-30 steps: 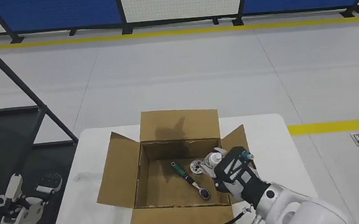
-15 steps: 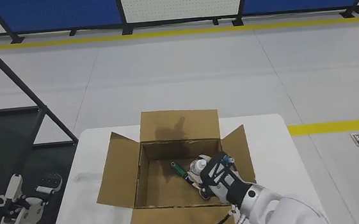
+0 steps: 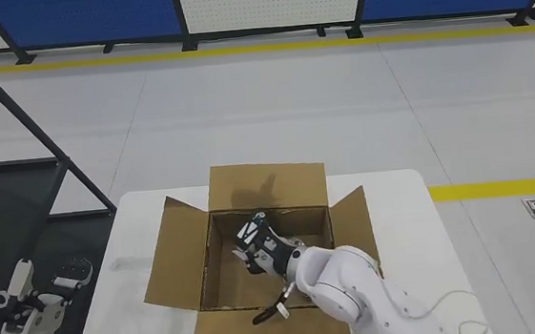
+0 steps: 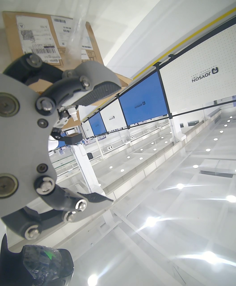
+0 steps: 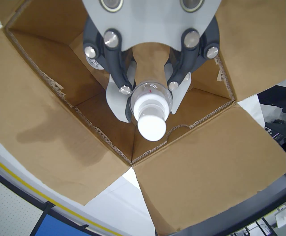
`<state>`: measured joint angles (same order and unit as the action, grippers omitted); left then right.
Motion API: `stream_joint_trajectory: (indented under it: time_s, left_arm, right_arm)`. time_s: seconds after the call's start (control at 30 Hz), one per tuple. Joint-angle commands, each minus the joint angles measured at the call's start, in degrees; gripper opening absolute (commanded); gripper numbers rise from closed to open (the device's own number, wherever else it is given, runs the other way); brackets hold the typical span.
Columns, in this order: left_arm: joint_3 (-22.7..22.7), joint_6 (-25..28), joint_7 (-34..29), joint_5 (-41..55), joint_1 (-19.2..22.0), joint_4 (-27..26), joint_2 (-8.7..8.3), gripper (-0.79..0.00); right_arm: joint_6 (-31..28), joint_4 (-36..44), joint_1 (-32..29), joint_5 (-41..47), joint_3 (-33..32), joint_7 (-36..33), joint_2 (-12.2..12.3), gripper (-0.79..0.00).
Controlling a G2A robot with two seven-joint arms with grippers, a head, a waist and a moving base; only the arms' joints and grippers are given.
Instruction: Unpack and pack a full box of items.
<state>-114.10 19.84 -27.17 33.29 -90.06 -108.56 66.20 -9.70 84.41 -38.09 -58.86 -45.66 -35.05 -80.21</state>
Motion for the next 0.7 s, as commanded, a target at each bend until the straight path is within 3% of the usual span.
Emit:
stream_joint_trajectory:
  time_s: [0.0, 0.37, 0.67]
  left_arm:
    - [0.00, 0.00, 0.00, 0.00, 0.00, 0.00, 0.00, 0.000]
    - [0.00, 0.00, 0.00, 0.00, 0.00, 0.00, 0.00, 0.000]
    - [0.00, 0.00, 0.00, 0.00, 0.00, 0.00, 0.00, 0.000]
  right_arm:
    - [-0.24, -3.73, 2.01, 0.86, 1.37, 0.53, -0.81, -0.785]
    - [-0.29, -3.85, 1.57, 0.74, 1.47, 0.88, -0.81, -0.785]
    - [-5.48, -13.71, 4.21, -3.88, 5.09, 6.39, -2.40, -0.785]
